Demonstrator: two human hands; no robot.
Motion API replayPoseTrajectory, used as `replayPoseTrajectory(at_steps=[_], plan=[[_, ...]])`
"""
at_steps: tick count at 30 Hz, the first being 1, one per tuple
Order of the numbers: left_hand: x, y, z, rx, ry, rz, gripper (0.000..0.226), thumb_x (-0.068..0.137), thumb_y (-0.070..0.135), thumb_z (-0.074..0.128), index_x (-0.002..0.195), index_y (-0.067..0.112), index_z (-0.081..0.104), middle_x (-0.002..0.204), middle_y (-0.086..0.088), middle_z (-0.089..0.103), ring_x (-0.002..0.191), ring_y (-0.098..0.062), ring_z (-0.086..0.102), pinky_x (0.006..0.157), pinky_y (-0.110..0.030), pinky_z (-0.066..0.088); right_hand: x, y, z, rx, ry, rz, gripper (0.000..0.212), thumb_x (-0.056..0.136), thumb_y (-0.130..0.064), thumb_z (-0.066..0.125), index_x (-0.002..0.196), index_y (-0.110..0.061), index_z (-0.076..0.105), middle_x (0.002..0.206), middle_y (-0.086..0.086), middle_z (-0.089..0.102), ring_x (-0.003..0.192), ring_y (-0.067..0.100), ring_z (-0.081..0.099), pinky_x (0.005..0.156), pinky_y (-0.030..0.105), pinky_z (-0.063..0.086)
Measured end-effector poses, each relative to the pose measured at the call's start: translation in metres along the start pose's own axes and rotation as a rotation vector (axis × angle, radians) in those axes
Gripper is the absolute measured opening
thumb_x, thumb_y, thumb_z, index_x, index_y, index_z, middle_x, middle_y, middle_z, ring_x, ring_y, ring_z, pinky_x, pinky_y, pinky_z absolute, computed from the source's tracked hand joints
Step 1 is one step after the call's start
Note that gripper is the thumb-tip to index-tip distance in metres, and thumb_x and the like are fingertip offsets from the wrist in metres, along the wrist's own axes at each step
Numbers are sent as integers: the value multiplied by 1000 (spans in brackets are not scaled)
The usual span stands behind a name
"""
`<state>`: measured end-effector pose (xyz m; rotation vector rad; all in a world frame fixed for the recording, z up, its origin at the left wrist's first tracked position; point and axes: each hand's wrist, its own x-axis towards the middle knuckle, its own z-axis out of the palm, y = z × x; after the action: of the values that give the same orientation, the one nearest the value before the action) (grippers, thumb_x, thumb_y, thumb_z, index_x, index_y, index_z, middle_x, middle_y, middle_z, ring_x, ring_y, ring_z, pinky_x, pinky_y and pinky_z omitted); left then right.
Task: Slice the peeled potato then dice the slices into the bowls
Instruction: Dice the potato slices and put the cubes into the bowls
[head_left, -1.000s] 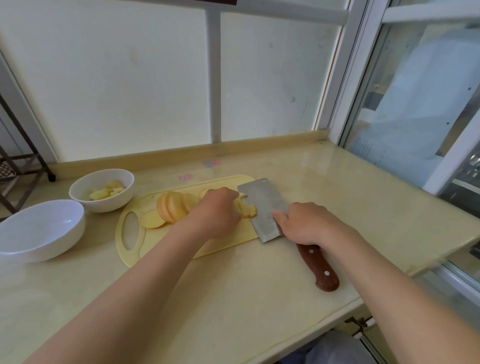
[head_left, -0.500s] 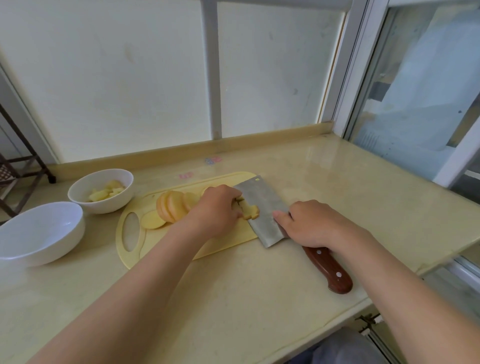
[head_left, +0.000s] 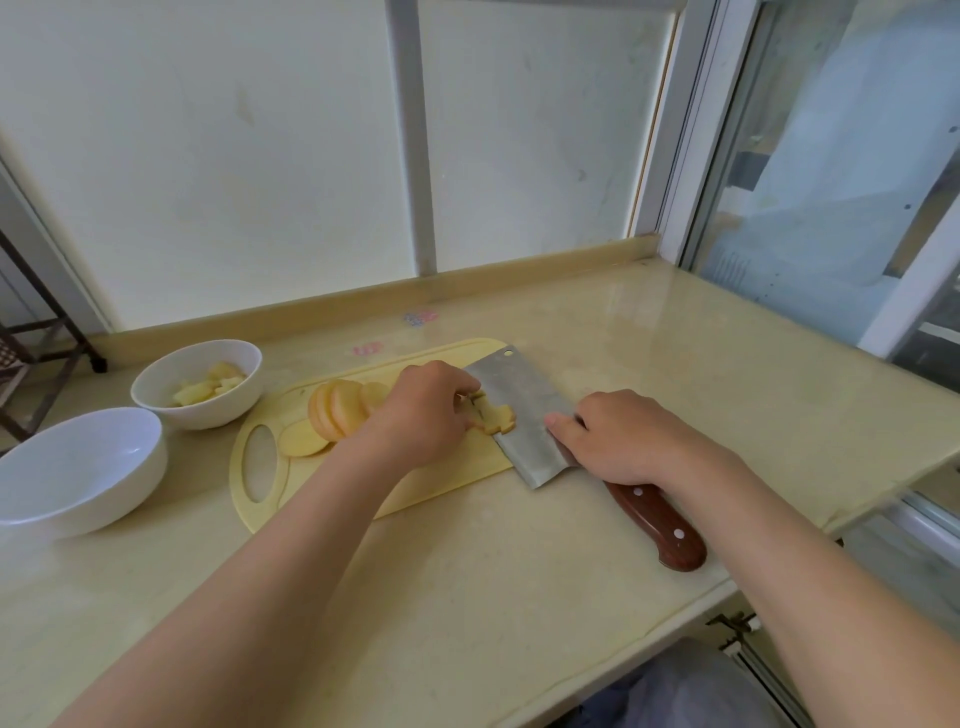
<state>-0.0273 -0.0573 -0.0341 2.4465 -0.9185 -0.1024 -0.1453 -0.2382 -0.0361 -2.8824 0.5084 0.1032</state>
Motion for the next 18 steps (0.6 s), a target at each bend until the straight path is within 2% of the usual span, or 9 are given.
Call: replayPoseTrajectory(at_steps=[2, 4, 5, 7, 12, 14, 16, 18], plan=[[1, -1, 1, -23, 18, 7, 20, 86, 5, 63, 98, 20, 69, 95, -2, 63, 91, -19, 58, 87, -30, 48, 1, 2, 1, 17, 7, 4, 56, 105, -58, 34, 74, -14, 51, 89, 7, 61, 78, 27, 57, 56, 32, 32], [2, -2, 2, -10, 39, 37, 24, 82, 4, 64, 82, 25, 52, 82, 1, 50, 78, -17, 46, 76, -31, 44, 0, 4, 0, 44, 6, 10, 57, 104, -58, 36, 73, -13, 51, 85, 7, 61, 75, 25, 57, 55, 32, 32], [2, -2, 1, -7, 41, 45, 27, 80, 4, 65, 81, 24, 47, 81, 2, 48, 77, -16, 44, 75, -33, 46, 0, 5, -1, 62, 3, 12, 57, 104, -58, 38, 73, -12, 51, 85, 8, 62, 74, 25, 58, 56, 33, 34], [1, -2, 0, -13, 47, 61, 29, 80, 5, 68, 81, 23, 46, 81, 3, 49, 76, -15, 44, 84, -39, 51, 0, 8, -2, 98, -11, 10, 56, 104, -57, 40, 72, -13, 51, 84, 8, 63, 75, 25, 59, 62, 35, 38], [0, -7, 0, -26, 43, 101, 19, 83, 8, 70, 82, 23, 58, 83, -1, 58, 78, -17, 51, 87, -40, 50, 1, 13, -3, 190, -17, 13, 54, 102, -56, 46, 67, -15, 43, 72, 6, 53, 64, 22, 50, 61, 37, 37], [1, -6, 0, 21, 37, 99, 18, 85, 9, 68, 78, 20, 56, 77, -2, 55, 74, -18, 47, 80, -39, 49, 0, 13, -2, 205, 3, 19, 54, 103, -54, 46, 66, -15, 40, 68, 4, 48, 61, 21, 46, 59, 36, 33], [3, -6, 1, 94, 22, 83, 28, 86, 10, 65, 67, 15, 44, 66, -3, 43, 66, -19, 36, 64, -36, 39, -1, 10, -1, 209, 23, 31, 54, 103, -52, 46, 65, -15, 39, 65, 3, 45, 59, 21, 44, 57, 35, 31], [4, -4, 4, 152, 16, 49, 39, 88, 12, 62, 59, 13, 36, 59, -5, 35, 62, -23, 33, 58, -34, 30, -2, 7, -1, 199, 34, 44, 54, 104, -50, 45, 64, -15, 41, 63, 2, 45, 58, 20, 44, 54, 34, 30]])
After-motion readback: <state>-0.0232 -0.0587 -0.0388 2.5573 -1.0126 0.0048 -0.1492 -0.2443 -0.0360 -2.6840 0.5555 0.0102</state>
